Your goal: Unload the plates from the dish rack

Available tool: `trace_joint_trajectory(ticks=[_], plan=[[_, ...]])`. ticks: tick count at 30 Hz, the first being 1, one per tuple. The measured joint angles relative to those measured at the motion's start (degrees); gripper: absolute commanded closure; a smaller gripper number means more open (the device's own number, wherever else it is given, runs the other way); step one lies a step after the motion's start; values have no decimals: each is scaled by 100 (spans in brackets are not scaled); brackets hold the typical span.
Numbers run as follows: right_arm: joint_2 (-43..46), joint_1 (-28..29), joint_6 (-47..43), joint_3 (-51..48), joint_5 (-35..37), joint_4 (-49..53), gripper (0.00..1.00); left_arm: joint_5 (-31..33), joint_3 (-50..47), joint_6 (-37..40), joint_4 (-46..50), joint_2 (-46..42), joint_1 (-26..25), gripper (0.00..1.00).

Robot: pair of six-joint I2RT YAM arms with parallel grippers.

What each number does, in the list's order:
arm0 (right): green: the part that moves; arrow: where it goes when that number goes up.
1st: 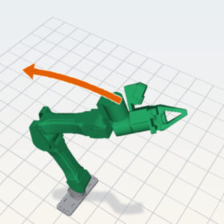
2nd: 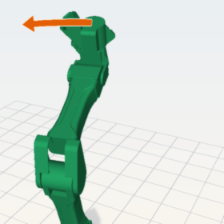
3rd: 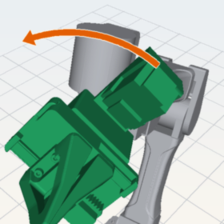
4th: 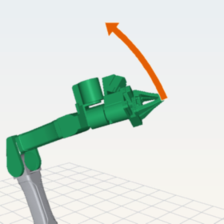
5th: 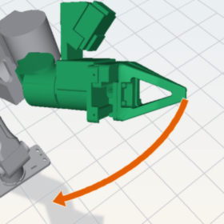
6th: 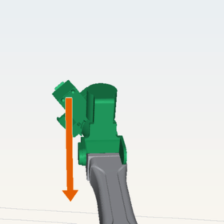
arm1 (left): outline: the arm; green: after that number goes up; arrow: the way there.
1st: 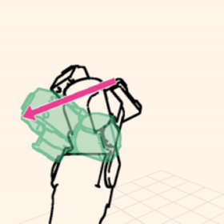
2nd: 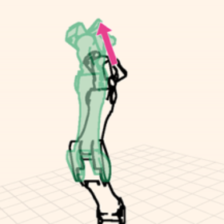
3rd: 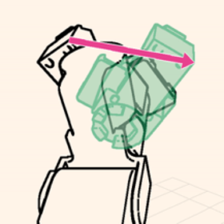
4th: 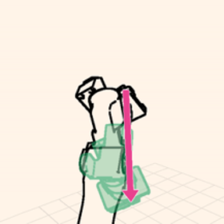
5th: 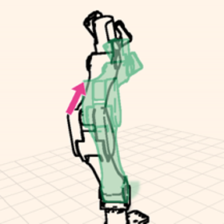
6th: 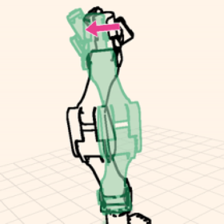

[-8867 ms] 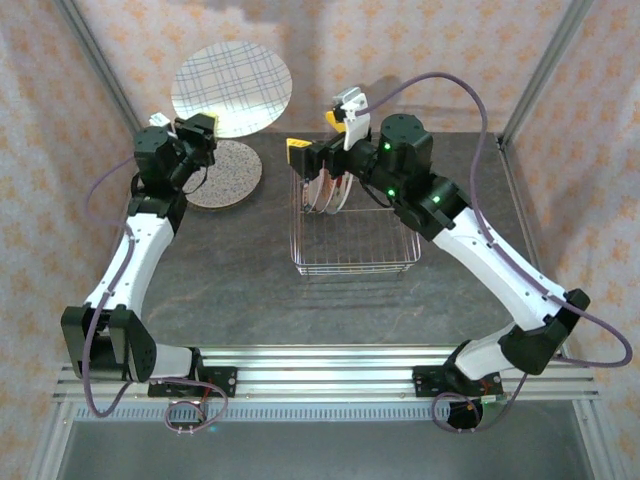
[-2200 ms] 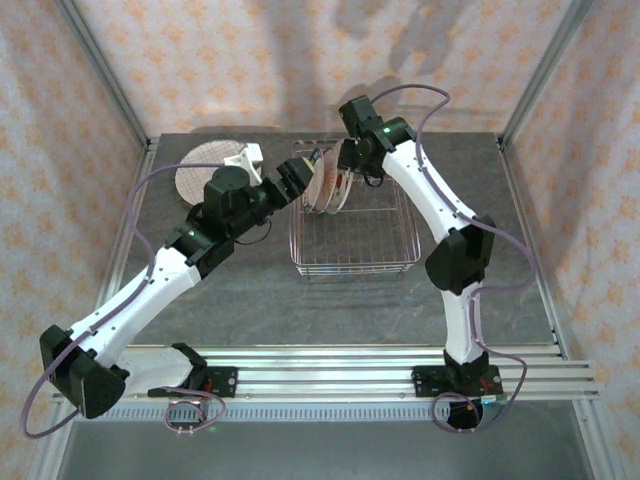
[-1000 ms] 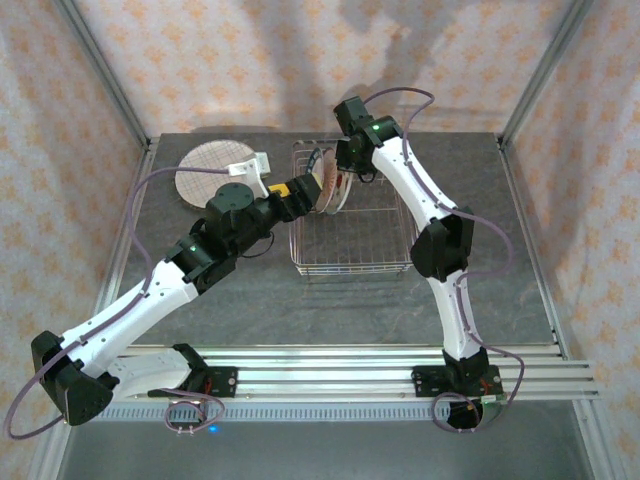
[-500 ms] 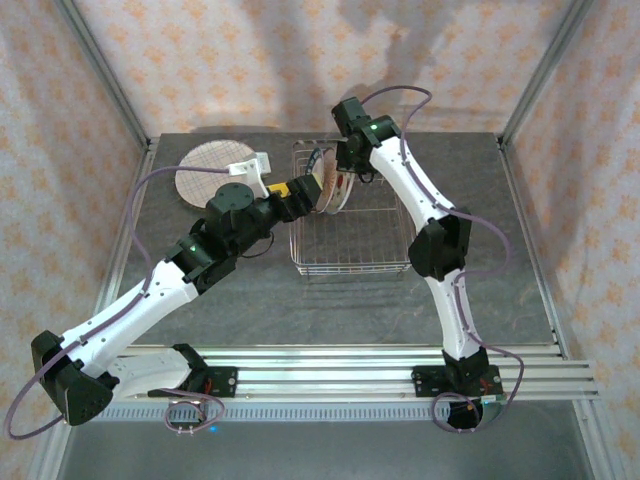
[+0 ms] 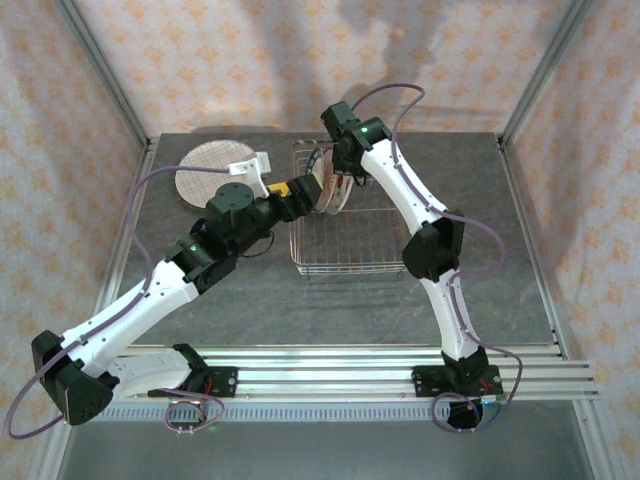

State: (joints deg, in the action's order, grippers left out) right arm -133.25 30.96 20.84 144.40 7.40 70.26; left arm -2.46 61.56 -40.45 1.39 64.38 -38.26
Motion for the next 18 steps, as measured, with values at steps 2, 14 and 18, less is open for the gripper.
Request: trace_joint_trajectory(ticks=[2, 14, 18], plan=[[0, 7, 13, 0, 37, 4, 100, 0, 13, -2, -22, 22, 0, 5], [48, 39, 15, 28, 402, 273, 100, -2, 26, -17, -85, 66, 0, 4], [214, 39, 11, 28, 474, 361, 100, -4, 31, -17, -87, 92, 0, 4]])
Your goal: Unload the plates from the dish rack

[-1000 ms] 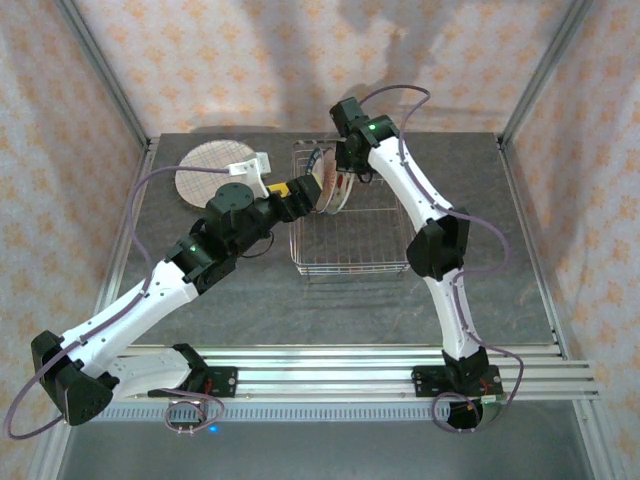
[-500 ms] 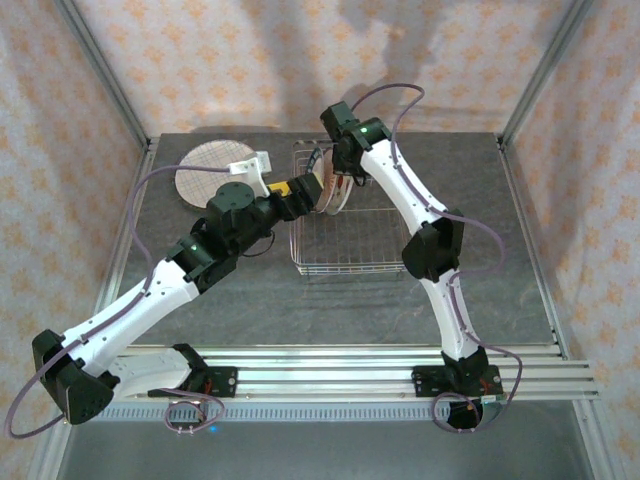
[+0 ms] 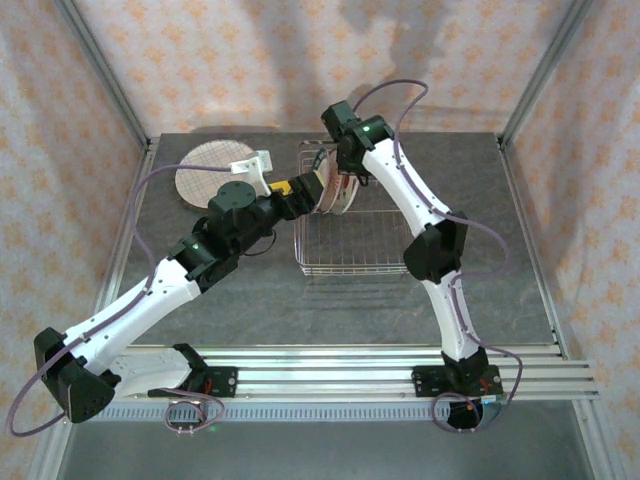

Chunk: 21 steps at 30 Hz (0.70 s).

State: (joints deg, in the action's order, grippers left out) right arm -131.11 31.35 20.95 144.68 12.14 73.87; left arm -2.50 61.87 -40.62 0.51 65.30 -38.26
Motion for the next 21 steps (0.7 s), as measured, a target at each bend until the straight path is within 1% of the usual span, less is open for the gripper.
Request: trace_joint_trajectory(ticks=[5, 12, 17, 21], plan=[[271, 0, 2, 13, 90, 79, 100, 0, 0, -2, -2, 35, 0, 4], [328, 0, 4, 114, 319, 203, 100, -2, 0, -55, -4, 35, 0, 3], [503, -2, 2, 114, 404, 289, 100, -66, 7, -203, -149, 138, 0, 3], [831, -50, 2, 114, 450, 420, 100, -162, 81, -411, -271, 374, -33, 3]])
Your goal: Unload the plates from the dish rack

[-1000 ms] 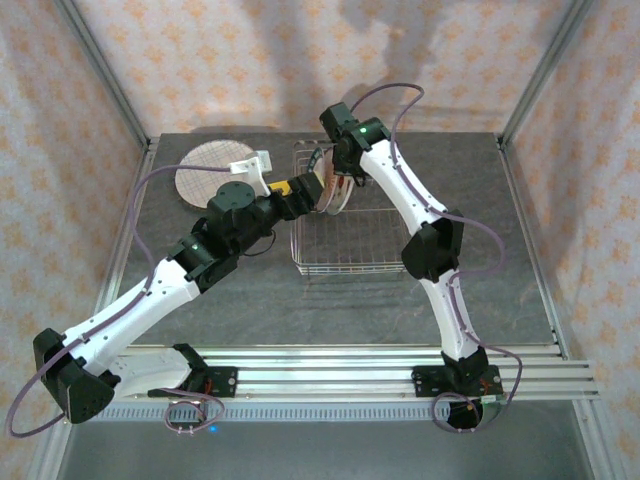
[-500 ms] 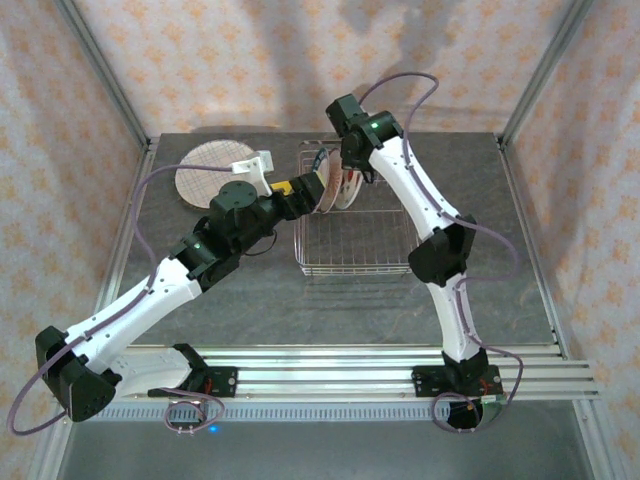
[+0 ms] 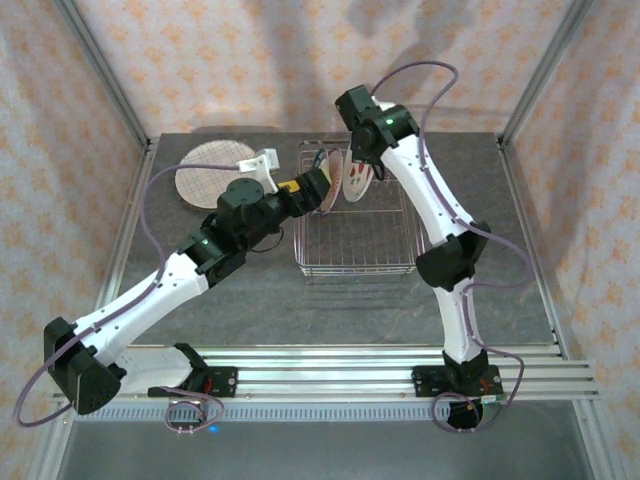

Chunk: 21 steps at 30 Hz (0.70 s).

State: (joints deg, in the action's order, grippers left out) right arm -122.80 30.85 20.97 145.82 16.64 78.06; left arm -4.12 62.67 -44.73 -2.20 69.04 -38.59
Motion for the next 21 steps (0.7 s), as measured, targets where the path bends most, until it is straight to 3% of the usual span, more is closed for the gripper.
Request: trace_joint_trajectory(ticks=[7, 16, 21], plan=[[752, -289, 2, 2, -26, 170, 100, -264, 409, -546, -240, 697, -70, 1], [1596, -820, 203, 0, -372, 256, 100, -599, 1071, -2048, -866, 1963, -140, 5], [1941, -1108, 424, -74, -737, 304, 100, -837, 1912, -2721, -1073, 2931, -256, 6]])
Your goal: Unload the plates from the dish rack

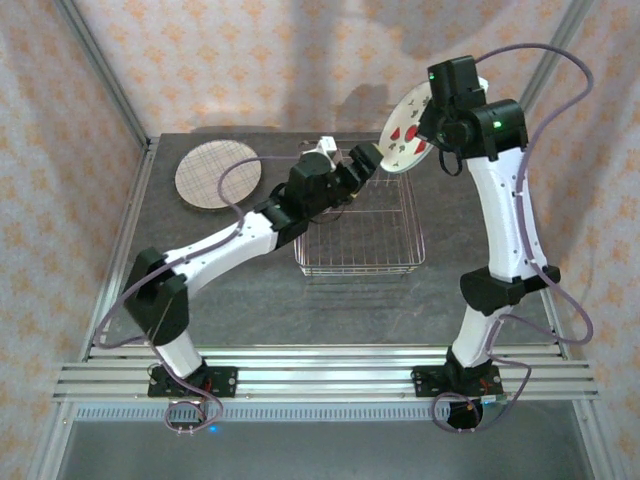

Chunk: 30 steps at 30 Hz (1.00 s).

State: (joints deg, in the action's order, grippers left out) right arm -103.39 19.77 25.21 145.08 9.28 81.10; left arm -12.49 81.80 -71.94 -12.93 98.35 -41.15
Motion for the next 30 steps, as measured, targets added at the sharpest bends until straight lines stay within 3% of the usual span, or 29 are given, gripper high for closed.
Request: trace_joint_trajectory(ticks=[12, 18, 30], plan=[[807, -868, 590, -1095, -1263, -256, 100, -496, 1292, -929, -522, 1272, -46, 19], [1014, -1187, 859, -1639, -1902, -584, 100, -584, 1333, -1152, -608, 1357, -46, 24], [1226, -1427, 1209, -2284, -2756, -1176, 100, -732, 1421, -1390, -844, 1484, -46, 48]])
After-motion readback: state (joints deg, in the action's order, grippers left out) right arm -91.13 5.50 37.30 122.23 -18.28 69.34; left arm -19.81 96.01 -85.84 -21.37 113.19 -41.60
